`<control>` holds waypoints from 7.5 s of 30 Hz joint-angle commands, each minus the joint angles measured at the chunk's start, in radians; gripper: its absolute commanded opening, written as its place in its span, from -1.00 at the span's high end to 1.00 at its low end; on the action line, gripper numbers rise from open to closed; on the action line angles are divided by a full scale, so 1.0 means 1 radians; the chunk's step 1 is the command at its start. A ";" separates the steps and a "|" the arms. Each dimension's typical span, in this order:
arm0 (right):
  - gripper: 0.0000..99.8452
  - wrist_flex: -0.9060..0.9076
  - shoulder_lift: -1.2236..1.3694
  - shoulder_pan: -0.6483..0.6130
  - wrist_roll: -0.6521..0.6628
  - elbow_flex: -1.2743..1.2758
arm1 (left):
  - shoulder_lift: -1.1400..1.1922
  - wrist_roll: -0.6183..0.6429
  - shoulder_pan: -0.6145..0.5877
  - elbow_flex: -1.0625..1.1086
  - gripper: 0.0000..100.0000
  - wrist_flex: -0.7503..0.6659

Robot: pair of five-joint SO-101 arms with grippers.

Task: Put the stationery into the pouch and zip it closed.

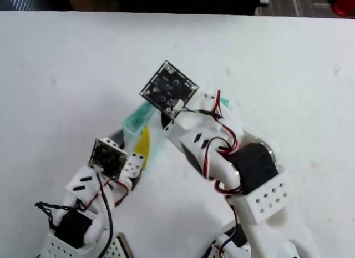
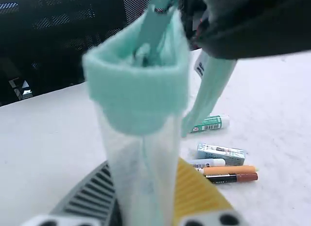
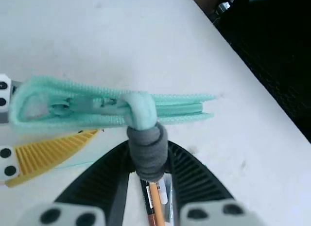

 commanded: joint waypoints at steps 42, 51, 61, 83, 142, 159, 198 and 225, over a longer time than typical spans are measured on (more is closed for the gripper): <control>0.97 -0.018 0.255 0.274 -0.002 -0.265 | -0.002 -0.075 0.045 -0.080 0.96 0.129; 0.97 -0.093 0.265 0.341 -0.002 -0.259 | -0.002 -0.075 0.045 -0.080 0.96 0.129; 0.97 -0.128 0.283 0.401 -0.002 -0.261 | -0.002 -0.075 0.044 -0.081 0.96 0.130; 0.22 0.154 0.153 0.214 0.043 -0.259 | -0.002 0.020 -0.122 -0.086 0.96 0.095; 0.96 -0.117 0.105 0.186 0.014 0.318 | -0.002 0.052 -0.180 -0.080 0.96 0.081; 0.96 -0.360 0.466 0.171 0.040 0.448 | -0.002 0.054 -0.213 -0.083 0.96 0.097; 0.87 -0.584 0.739 0.182 0.118 0.445 | -0.002 0.152 -0.452 -0.086 0.96 0.051; 0.97 -0.532 0.782 0.128 0.218 0.407 | -0.002 0.152 -0.450 -0.086 0.96 0.037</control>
